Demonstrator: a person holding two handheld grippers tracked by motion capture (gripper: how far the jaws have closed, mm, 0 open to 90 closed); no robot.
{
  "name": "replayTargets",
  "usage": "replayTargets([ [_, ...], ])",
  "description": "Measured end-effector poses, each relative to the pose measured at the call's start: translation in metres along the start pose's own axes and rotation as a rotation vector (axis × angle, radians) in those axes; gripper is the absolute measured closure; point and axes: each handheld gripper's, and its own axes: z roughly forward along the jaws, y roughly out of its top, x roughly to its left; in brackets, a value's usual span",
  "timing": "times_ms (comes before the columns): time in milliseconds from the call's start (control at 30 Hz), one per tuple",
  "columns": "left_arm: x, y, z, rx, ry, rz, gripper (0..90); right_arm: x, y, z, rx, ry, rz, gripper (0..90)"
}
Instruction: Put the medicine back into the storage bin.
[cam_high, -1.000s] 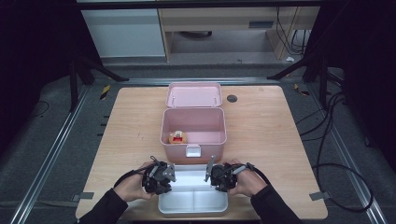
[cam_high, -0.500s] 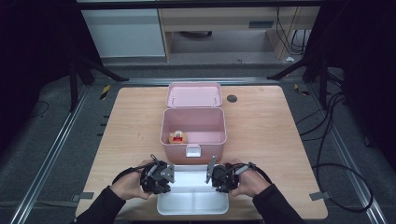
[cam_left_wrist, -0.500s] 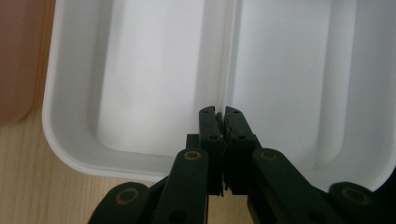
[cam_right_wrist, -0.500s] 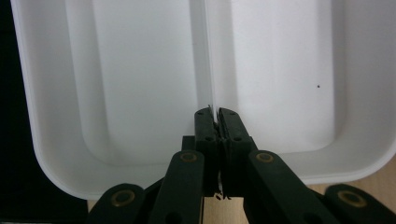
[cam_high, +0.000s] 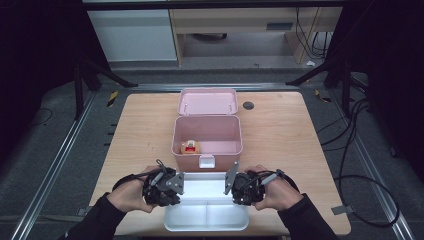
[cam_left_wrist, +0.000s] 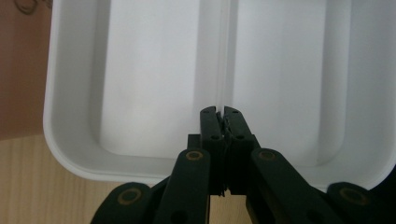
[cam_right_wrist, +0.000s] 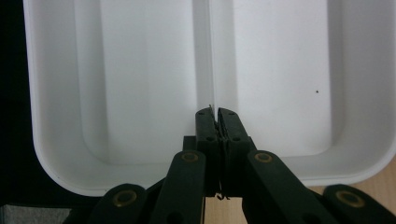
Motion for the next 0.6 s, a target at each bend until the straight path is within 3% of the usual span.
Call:
replayTargets([
  [267, 0.012, 0.02, -0.039, 0.006, 0.064, 0.027, 88.4, -0.01, 0.008, -0.042, -0.021, -0.058, -0.013, 88.6],
  [600, 0.048, 0.03, -0.063, -0.006, 0.094, 0.021, 88.0, -0.042, 0.015, -0.072, -0.041, -0.109, -0.006, 88.1],
])
